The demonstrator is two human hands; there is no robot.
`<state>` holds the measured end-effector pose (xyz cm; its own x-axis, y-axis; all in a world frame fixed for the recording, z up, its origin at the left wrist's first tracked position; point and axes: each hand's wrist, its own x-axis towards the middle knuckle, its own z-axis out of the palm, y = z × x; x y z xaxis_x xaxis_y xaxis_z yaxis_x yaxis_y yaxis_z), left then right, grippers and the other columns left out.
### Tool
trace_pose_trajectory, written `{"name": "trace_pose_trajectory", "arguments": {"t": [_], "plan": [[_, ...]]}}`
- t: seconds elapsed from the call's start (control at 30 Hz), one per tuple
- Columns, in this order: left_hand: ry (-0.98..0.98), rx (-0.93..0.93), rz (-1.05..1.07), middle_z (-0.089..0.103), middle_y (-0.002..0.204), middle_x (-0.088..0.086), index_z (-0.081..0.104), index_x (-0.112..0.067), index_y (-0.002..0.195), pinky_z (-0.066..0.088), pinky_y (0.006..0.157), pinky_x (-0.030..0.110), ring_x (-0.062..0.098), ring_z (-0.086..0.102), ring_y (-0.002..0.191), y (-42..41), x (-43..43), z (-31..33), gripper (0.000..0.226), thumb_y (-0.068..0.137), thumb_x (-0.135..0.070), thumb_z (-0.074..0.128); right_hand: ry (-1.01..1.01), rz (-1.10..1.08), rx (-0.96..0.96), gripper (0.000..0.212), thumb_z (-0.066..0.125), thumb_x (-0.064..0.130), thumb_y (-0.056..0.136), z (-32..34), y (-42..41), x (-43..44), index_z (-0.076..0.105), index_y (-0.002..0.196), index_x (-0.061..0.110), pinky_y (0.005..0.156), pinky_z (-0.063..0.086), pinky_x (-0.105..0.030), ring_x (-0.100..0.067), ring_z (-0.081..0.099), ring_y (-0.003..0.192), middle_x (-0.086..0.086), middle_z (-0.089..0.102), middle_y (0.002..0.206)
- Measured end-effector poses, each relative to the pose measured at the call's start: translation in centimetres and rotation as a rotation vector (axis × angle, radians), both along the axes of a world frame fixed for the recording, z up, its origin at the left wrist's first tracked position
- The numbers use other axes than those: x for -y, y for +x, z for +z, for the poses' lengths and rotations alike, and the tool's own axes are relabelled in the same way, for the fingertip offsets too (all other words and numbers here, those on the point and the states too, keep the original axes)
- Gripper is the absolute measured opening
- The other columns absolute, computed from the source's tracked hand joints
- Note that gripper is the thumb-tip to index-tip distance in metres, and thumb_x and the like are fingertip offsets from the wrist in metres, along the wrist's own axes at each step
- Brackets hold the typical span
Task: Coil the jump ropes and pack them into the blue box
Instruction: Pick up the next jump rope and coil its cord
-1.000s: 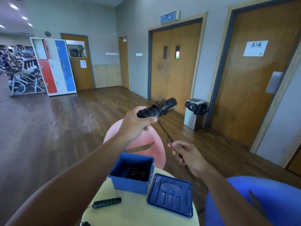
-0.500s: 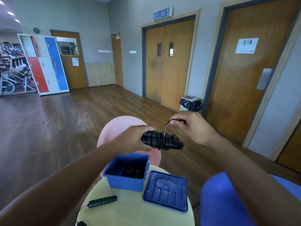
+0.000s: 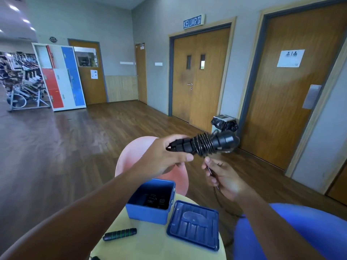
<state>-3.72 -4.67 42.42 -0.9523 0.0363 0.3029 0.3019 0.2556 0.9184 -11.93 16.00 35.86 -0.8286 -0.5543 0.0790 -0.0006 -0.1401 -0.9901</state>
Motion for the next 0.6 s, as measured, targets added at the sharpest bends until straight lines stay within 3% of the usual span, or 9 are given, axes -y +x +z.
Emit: {"name": "trace_pose_trajectory", "arguments": {"t": [0.1,0.23,0.33,0.4,0.53,0.6], "plan": [[0.075,-0.031,0.091,0.071,0.083,0.002,0.069,-0.014,0.119,0.058,0.072,0.031,0.013,0.063,0.064,-1.2,0.2,0.0,0.039,0.082,-0.003,0.079,0.026,-0.036,0.000,0.029,0.051,0.030,0.099,-0.9,0.8,0.8,0.059,0.092,0.003,0.042,0.028,-0.019,-0.008,0.034,0.045,0.003,0.046,0.058],[0.119,-0.001,0.277,0.072,0.088,0.004,0.070,-0.014,0.117,0.061,0.068,0.032,0.012,0.063,0.061,-3.1,0.1,-0.7,0.040,0.079,-0.014,0.085,0.168,-0.089,-0.099,0.028,0.051,0.020,0.101,-0.8,1.6,1.9,0.058,0.104,-0.008,0.042,0.030,-0.018,-0.007,0.036,0.046,0.000,0.045,0.061],[0.079,0.023,0.419,0.073,0.083,-0.001,0.071,-0.019,0.111,0.063,0.072,0.042,0.015,0.064,0.062,-4.2,-0.1,-1.6,0.042,0.073,-0.025,0.088,0.379,-0.066,-0.213,0.019,0.050,0.019,0.102,-0.4,2.1,2.0,0.061,0.106,0.004,0.044,0.036,-0.017,-0.006,0.042,0.047,-0.003,0.050,0.064],[-0.012,0.014,0.499,0.073,0.082,-0.003,0.070,-0.024,0.106,0.062,0.074,0.044,0.019,0.066,0.067,-4.8,0.3,-2.0,0.045,0.065,-0.037,0.086,0.520,-0.038,-0.308,0.019,0.050,0.022,0.102,-0.3,2.5,1.9,0.063,0.102,0.007,0.047,0.038,-0.017,-0.005,0.044,0.048,-0.004,0.053,0.065],[-0.355,0.031,0.525,0.069,0.090,-0.006,0.064,-0.024,0.111,0.049,0.055,0.017,0.014,0.064,0.080,-4.3,1.2,-2.9,0.039,0.077,-0.032,0.083,0.768,-0.092,-0.616,0.019,0.049,0.030,0.100,0.4,2.3,1.4,0.062,0.087,0.024,0.061,0.041,-0.029,-0.007,0.052,0.064,0.003,0.061,0.074],[-0.562,0.020,0.474,0.067,0.097,-0.005,0.054,-0.026,0.114,0.056,0.068,0.027,0.019,0.065,0.088,-4.4,1.4,-3.9,0.047,0.078,-0.033,0.083,0.876,-0.073,-0.781,0.022,0.046,0.034,0.101,1.7,2.2,1.2,0.060,0.084,0.031,0.061,0.043,-0.030,-0.006,0.055,0.068,0.008,0.061,0.076]]}}
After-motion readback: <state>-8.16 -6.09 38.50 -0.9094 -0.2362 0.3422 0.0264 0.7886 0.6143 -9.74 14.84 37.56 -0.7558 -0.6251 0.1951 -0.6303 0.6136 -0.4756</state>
